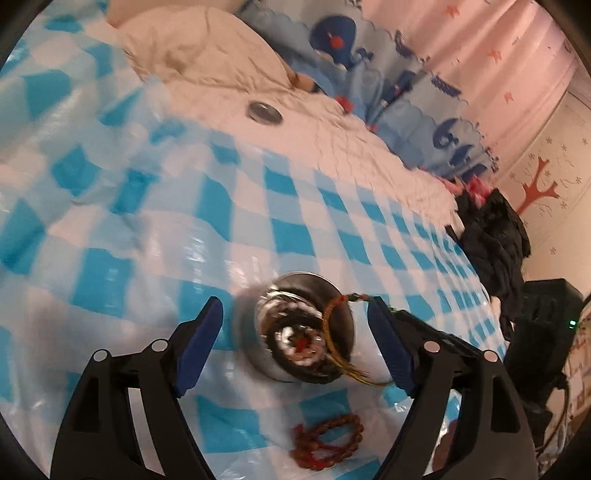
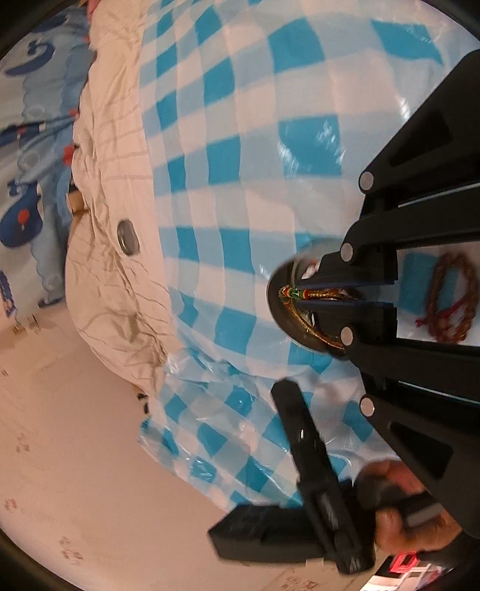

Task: Organize jewelry
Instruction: 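Open the right gripper over the tin to drop the gold beaded chain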

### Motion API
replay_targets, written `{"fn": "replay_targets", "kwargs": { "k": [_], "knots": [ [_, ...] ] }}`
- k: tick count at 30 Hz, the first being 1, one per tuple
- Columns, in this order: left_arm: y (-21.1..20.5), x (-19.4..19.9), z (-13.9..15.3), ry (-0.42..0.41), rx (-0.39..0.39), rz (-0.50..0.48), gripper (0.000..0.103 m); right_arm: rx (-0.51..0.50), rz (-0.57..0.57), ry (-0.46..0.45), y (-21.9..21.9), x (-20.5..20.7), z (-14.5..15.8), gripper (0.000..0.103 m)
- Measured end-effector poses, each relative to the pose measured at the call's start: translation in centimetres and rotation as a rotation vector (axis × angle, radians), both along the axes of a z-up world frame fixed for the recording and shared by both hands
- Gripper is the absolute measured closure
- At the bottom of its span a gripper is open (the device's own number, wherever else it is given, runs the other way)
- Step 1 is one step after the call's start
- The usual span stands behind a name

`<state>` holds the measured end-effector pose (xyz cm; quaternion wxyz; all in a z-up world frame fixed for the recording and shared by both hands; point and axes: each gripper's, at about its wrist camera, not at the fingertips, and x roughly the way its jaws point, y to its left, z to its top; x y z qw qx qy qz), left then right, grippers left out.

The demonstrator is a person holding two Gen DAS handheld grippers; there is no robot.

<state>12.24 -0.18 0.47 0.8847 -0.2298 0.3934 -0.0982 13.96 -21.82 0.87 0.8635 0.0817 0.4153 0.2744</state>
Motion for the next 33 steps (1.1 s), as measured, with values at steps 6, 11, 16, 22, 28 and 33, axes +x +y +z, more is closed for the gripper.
{"fn": "replay_targets", "kwargs": {
  "k": [6, 11, 16, 22, 28, 33],
  "knots": [
    [0.5, -1.7, 1.7, -0.023, 0.089, 0.028, 0.024, -0.102, -0.008, 0.016, 0.8, -0.4, -1.5, 0.087],
    [0.9, -3.1, 2.3, -0.032, 0.113, 0.027, 0.023, -0.152, 0.059, -0.047, 1.8, -3.5, -0.9, 0.079],
    [1.1, -4.0, 2.3, -0.033, 0.113, 0.024, 0.023, -0.268, 0.068, -0.097, 4.4, -2.5, -2.5, 0.079],
    [1.2, -4.1, 2.4, -0.037, 0.110, 0.026, 0.023, -0.288, 0.044, -0.114, 4.2, -1.6, -2.5, 0.079],
    [1.0, -3.9, 2.4, -0.037, 0.113, 0.021, 0.023, -0.275, 0.114, -0.153, 4.7, -3.8, -1.4, 0.079],
    [0.8, -4.0, 2.4, -0.034, 0.125, 0.015, 0.023, -0.402, 0.106, -0.148, 6.4, -2.1, -4.2, 0.079]
  ]
}}
